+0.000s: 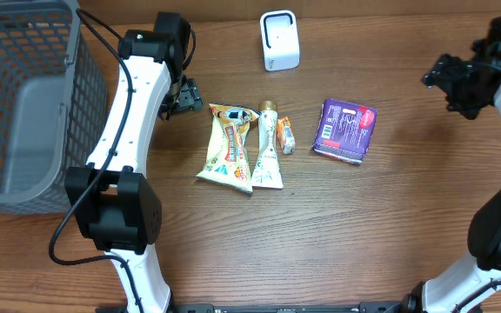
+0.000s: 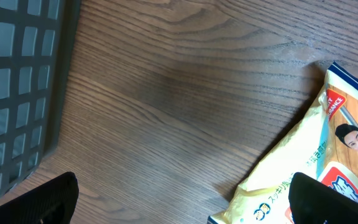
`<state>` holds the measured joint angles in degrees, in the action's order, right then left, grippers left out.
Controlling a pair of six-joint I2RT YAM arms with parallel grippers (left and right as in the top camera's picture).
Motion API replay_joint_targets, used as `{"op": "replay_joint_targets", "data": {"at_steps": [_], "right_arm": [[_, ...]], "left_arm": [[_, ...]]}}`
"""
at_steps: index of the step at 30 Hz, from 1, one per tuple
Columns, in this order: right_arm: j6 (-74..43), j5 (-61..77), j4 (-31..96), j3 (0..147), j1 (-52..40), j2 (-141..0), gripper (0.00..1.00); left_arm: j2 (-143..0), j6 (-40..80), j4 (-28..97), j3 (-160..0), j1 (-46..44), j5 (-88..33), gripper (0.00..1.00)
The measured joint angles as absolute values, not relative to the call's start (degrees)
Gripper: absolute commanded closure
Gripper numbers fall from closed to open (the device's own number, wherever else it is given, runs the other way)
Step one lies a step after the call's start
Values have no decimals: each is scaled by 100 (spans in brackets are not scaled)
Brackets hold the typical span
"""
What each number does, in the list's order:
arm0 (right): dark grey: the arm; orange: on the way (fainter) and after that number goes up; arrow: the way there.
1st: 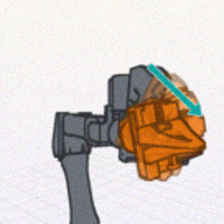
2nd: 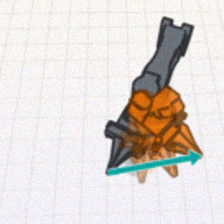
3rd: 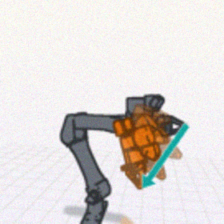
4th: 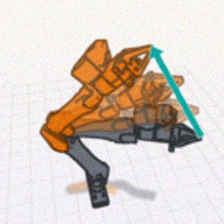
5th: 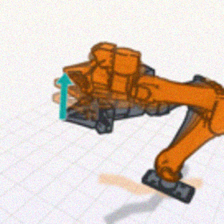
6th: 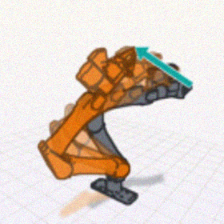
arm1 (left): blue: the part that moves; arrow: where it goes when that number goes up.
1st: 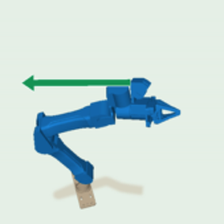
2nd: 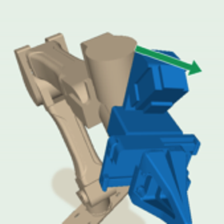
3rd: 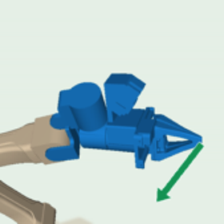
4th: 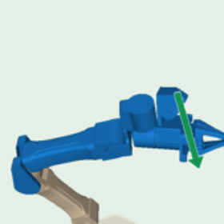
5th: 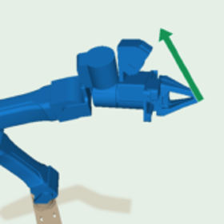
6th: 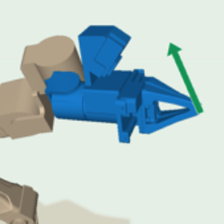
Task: Scan the item barcode
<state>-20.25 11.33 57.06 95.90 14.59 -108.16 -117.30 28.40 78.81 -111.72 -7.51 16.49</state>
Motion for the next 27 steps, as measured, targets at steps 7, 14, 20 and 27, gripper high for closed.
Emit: {"op": "replay_joint_targets", "data": {"at_steps": [7, 14, 20, 27], "right_arm": [[-2095, 1155, 5319, 9264, 1162, -10816, 18], [-2268, 1186, 4860, 8329, 534, -10816, 18], [-2355, 1376, 4515, 7898, 38, -10816, 20], [-2397, 1485, 4416, 7883, -631, -10816, 29]], "left_arm": [[-11730, 2840, 7881, -11172, -751, 1649, 0], [-11730, 2840, 7881, -11172, -751, 1649, 0], [-11730, 2840, 7881, -11172, -751, 1649, 0], [-11730, 2840, 7881, -11172, -751, 1649, 0]]}}
